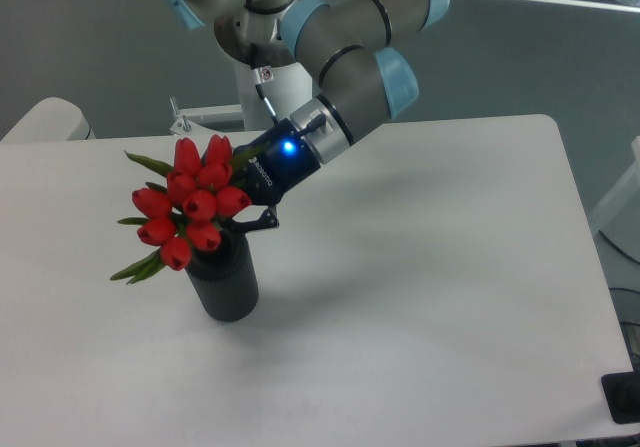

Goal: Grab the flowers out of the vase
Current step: 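Lift the gripped tulip bouquet straight up out of the black vase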

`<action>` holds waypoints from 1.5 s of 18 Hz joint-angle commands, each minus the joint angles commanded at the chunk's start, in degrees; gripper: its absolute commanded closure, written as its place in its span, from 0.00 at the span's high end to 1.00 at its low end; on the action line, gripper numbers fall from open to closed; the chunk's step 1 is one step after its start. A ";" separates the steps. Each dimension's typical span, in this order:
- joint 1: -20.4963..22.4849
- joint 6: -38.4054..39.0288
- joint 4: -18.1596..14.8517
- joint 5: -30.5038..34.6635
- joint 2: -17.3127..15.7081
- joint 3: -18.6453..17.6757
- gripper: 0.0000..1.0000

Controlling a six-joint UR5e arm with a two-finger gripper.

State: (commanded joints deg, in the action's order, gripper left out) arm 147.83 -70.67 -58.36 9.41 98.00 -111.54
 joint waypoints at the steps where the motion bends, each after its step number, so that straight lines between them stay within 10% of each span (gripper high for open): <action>1: 0.26 0.79 0.00 -0.70 -0.09 0.52 0.14; 27: 9.67 14.33 0.00 -9.24 0.70 10.63 0.14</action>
State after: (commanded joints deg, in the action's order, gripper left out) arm 157.49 -56.33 -58.36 0.17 98.70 -100.91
